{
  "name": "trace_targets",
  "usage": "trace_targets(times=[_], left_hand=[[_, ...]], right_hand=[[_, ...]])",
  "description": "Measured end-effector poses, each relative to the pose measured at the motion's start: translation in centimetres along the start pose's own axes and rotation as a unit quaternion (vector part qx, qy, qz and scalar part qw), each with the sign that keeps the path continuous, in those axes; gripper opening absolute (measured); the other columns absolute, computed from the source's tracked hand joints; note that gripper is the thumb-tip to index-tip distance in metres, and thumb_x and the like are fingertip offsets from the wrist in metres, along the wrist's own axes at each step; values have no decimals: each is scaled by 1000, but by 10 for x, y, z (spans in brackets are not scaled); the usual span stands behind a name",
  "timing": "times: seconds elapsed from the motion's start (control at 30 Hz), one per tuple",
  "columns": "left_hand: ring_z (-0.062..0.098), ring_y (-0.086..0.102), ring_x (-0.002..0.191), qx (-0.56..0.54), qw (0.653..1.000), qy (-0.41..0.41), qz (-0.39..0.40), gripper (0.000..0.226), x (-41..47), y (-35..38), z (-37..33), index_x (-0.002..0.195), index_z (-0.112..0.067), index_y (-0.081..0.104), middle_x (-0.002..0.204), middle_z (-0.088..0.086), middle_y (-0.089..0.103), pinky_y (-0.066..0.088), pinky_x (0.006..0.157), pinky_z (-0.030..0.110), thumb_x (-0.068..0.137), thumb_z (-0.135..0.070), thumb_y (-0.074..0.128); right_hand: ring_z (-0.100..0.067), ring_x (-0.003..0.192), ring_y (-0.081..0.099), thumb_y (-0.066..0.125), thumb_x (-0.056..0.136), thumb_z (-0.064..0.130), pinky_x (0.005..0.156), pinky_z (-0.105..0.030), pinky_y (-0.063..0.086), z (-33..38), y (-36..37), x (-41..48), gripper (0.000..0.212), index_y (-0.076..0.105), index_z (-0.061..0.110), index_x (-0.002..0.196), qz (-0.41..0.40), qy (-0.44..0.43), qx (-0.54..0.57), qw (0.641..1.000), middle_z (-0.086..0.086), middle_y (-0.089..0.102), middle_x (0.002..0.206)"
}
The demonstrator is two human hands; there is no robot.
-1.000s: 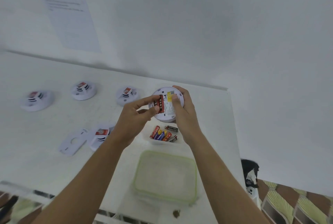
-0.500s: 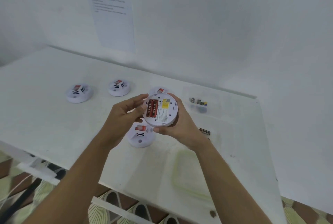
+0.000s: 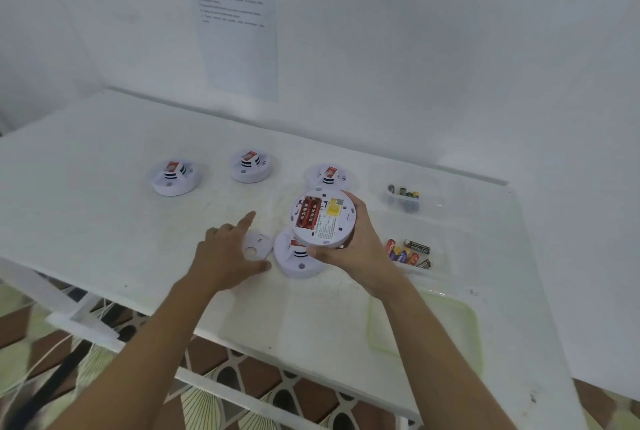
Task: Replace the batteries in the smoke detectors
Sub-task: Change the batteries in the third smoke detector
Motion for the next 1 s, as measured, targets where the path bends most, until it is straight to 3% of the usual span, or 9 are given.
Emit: trace_targets(times=[0.13,0.3,0.4,0.47,0.57,0.7,0.77,0.9,1.0], left_hand=[[28,41,128,-40,999,5,4,94,3,-3,3,153,-33,25,138,4,51,41,101,42,75,-42,77],[26,51,114,-53,998,-11,25,83,7,-8,18,142,-32,41,127,6,49,48,93,40,68,-34,78],[20,56,97,-187,982,-12,-10,59,4,-24,21,124,-35,56,115,4,51,49,76,31,71,-29,80],[20,59,90,-373,928,-16,-12,53,3,-36,24,117,-33,60,109,5,59,46,70,30,68,-27,81],[21,57,84,-596,803,-6,26,60,-2,-51,17,113,-24,61,95,2,64,38,68,30,57,-31,80],[20,58,79,-664,747,12,32,31,-8,-64,-7,97,-20,61,91,-1,66,38,64,29,70,-30,75],[21,58,76,-638,770,5,18,40,-7,-61,-16,96,-15,59,90,2,66,41,62,29,70,-37,81],[16,62,72,-415,901,-19,-122,45,-8,-56,-19,87,-14,63,81,-1,68,46,65,28,69,-51,81],[11,63,81,-323,924,16,-203,42,-16,-59,-22,103,-19,61,93,-8,65,48,71,26,77,-50,76]], right_hand=[[-6,126,56,84,72,-10,100,-40,54,-3,6,-1,94,33,23,144,-2,11,-21,1000,19,59,129],[-3,121,57,82,71,-13,82,-27,58,0,15,1,92,36,26,141,0,8,-31,1000,15,57,130],[0,119,58,81,71,-15,80,-23,57,2,18,4,90,37,27,138,0,1,-31,1000,13,56,130],[2,117,57,80,71,-16,79,-24,57,1,21,6,90,38,31,135,3,1,-39,999,15,56,128],[0,119,56,81,70,-15,87,-32,59,-4,25,9,91,38,33,134,6,7,-54,999,17,57,127],[1,122,53,85,71,-5,99,-27,52,-8,35,11,92,33,26,140,18,6,-78,997,6,52,134],[-4,126,52,87,70,1,102,-27,50,-8,41,12,95,30,23,143,27,3,-88,996,4,51,136],[-9,128,51,86,71,1,101,-26,50,-4,50,13,93,31,18,145,30,-14,-82,996,1,49,139],[-7,127,53,85,71,-2,100,-28,51,0,50,14,92,34,20,144,26,-14,-70,997,3,51,138]])
Point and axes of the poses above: each hand's wrist, its own x-axis towards the middle knuckle, its own y-axis out of the palm, z = x × y, the point moved 7 cm from there along x, towards the middle knuckle
